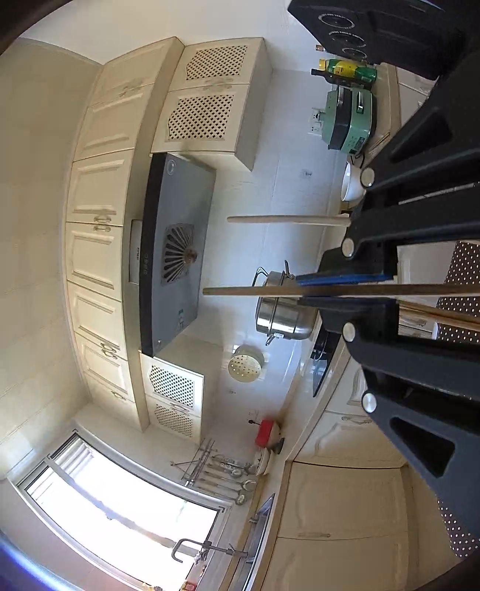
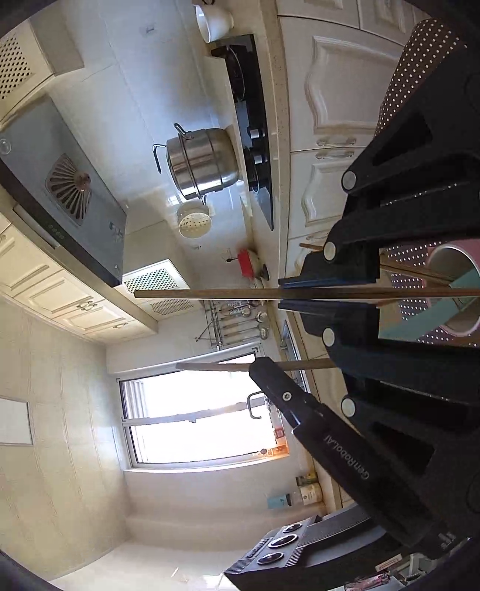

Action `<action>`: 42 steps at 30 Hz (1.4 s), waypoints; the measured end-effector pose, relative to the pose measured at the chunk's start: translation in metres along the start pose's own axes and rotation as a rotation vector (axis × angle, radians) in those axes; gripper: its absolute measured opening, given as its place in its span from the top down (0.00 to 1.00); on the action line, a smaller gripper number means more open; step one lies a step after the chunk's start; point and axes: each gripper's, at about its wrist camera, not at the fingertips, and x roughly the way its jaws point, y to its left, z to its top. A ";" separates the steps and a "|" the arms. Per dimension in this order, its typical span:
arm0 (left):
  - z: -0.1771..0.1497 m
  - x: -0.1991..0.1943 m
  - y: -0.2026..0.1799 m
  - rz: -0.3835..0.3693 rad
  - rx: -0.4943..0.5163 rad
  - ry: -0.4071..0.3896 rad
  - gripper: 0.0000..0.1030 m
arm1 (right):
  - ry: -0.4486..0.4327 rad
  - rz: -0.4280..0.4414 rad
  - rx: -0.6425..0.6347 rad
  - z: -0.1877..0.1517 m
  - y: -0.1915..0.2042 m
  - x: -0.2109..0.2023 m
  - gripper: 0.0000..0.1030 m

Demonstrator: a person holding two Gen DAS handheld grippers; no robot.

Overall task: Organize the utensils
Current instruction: 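Carry both held chopsticks up over the pink cup, then lower both chopsticks into the pink cup and open both tools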

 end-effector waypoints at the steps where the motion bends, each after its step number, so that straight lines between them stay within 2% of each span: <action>1: -0.002 0.003 0.002 0.005 0.000 0.005 0.94 | -0.006 -0.005 0.004 -0.001 -0.002 0.002 0.94; 8: -0.011 0.013 0.004 0.033 0.018 -0.011 0.94 | -0.004 -0.010 0.002 -0.010 -0.007 0.013 0.94; 18: -0.031 0.018 0.014 0.055 0.010 0.052 0.94 | 0.035 -0.025 0.015 -0.025 -0.016 0.024 0.94; 25: -0.030 0.013 0.019 0.062 0.016 0.084 0.93 | 0.050 -0.033 0.008 -0.028 -0.015 0.023 0.94; 27: -0.029 0.012 0.020 0.068 0.017 0.095 0.89 | 0.059 -0.035 0.009 -0.029 -0.016 0.024 0.94; 29: -0.029 0.011 0.022 0.076 0.015 0.105 0.76 | 0.066 -0.037 0.010 -0.030 -0.016 0.024 0.94; 42: -0.028 0.003 0.034 0.098 -0.002 0.173 0.71 | 0.096 -0.046 0.004 -0.036 -0.013 0.020 0.94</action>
